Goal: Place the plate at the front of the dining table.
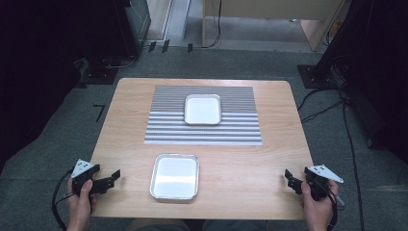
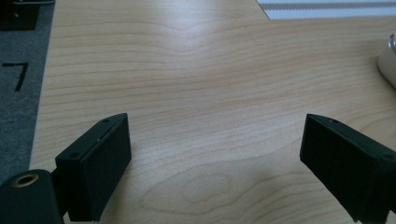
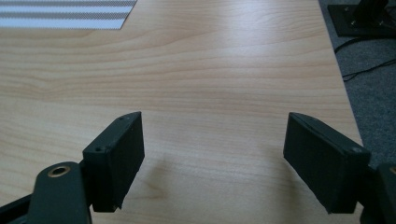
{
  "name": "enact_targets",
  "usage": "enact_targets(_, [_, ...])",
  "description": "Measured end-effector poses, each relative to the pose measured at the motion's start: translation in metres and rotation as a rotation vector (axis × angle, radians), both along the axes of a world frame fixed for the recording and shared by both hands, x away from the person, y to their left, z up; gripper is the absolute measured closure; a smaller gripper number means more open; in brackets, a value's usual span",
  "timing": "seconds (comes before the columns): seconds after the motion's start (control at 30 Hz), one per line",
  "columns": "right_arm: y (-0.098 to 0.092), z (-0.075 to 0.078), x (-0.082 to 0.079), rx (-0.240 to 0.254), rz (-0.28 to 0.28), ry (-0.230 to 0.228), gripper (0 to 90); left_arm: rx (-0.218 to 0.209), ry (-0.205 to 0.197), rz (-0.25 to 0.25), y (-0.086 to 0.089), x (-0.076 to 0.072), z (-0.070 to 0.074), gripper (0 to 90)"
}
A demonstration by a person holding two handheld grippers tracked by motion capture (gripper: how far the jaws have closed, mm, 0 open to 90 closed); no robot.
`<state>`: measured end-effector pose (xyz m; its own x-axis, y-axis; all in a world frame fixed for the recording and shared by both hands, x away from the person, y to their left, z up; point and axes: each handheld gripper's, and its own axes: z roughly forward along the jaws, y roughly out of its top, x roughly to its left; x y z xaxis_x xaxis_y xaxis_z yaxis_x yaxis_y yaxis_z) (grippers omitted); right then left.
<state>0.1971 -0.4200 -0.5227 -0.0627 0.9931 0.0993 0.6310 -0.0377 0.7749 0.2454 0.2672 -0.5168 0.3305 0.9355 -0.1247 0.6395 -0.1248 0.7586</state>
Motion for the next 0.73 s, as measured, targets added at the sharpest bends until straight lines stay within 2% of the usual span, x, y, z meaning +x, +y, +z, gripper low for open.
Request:
enact_targets(0.1, [0.005,-0.001,0.002,-0.044,0.016,0.029,20.7,0.065,0.014,-0.026,-0.007,0.001,-0.001,8.7])
enact_targets(0.17, [0.008,-0.002,0.004,-0.078,0.019,0.053,19.8,0.089,0.013,-0.028,-0.009,0.001,-0.001,8.8])
enact_targets(0.37, [0.008,-0.002,0.004,-0.075,0.017,0.055,19.2,0.068,0.015,-0.030,-0.007,0.001,-0.001,8.8])
enact_targets(0.43, [0.008,-0.002,0.005,-0.075,0.017,0.055,19.2,0.074,0.013,-0.032,-0.008,0.001,-0.001,8.8])
enact_targets(0.6, [0.008,-0.002,0.005,-0.075,0.019,0.055,19.2,0.141,0.013,-0.033,-0.014,0.001,-0.002,8.7])
enact_targets(0.73, [0.008,-0.002,0.005,-0.075,0.019,0.056,19.1,0.139,0.012,-0.030,-0.014,0.001,-0.002,8.7])
